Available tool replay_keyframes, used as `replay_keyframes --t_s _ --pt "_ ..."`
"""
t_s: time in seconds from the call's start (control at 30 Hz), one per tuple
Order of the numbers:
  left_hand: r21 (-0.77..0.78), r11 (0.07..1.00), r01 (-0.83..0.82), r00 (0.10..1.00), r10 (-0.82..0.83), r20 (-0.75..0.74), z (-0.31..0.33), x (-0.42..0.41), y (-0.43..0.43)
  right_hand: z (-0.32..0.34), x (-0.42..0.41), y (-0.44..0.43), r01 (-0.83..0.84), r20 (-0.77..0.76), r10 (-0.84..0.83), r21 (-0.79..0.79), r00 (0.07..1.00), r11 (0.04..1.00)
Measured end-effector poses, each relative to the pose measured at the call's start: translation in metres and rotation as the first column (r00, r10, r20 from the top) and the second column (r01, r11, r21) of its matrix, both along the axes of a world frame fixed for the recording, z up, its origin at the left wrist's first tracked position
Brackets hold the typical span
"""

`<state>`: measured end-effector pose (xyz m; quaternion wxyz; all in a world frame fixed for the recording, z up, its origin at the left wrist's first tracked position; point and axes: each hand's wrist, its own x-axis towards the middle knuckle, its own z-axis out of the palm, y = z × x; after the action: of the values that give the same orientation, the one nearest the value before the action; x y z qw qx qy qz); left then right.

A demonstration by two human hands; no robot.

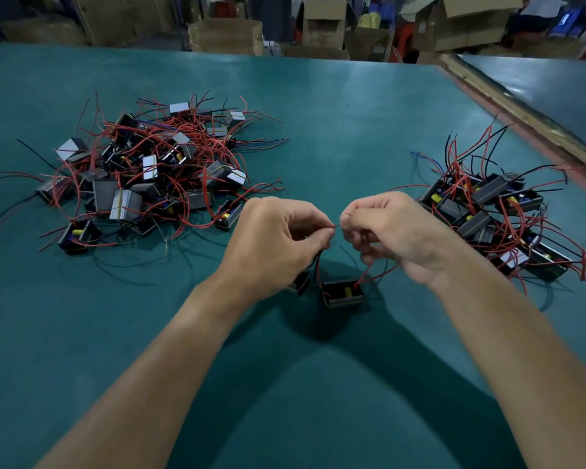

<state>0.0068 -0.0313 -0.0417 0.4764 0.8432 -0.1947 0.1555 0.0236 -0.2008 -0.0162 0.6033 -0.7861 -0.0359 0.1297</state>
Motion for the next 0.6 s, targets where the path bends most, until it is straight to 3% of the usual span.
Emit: replay_keyframes --t_s 0.1,0.17,0.3,0.43,0.6 --pt "0.169 0.984 -0.058 0.978 0.021 0.208 -0.003 -0.001 -0.001 0.001 0.001 -0.001 0.019 -0.242 0.001 0.082 0.970 0.996" --pt "0.188 0.979 -0.080 0.973 0.035 0.230 -0.003 -0.001 -0.001 0.001 0.001 -0.002 0.022 -0.296 0.018 0.132 0.955 0.991" --pt "-0.107 0.994 0.004 0.994 -0.016 -0.108 0.005 0.002 0.002 0.000 0.001 -0.004 -0.023 0.002 0.023 0.131 1.000 0.991" --pt "-0.298 0.954 -0.001 0.929 -0.109 -0.353 0.010 0.001 0.003 -0.002 0.000 -0.006 -0.067 0.300 0.045 0.062 0.953 0.996" --pt "-0.346 0.938 0.017 0.838 -0.202 -0.507 0.014 0.002 0.008 -0.003 0.001 -0.010 -0.145 0.421 0.132 -0.001 0.897 0.989"
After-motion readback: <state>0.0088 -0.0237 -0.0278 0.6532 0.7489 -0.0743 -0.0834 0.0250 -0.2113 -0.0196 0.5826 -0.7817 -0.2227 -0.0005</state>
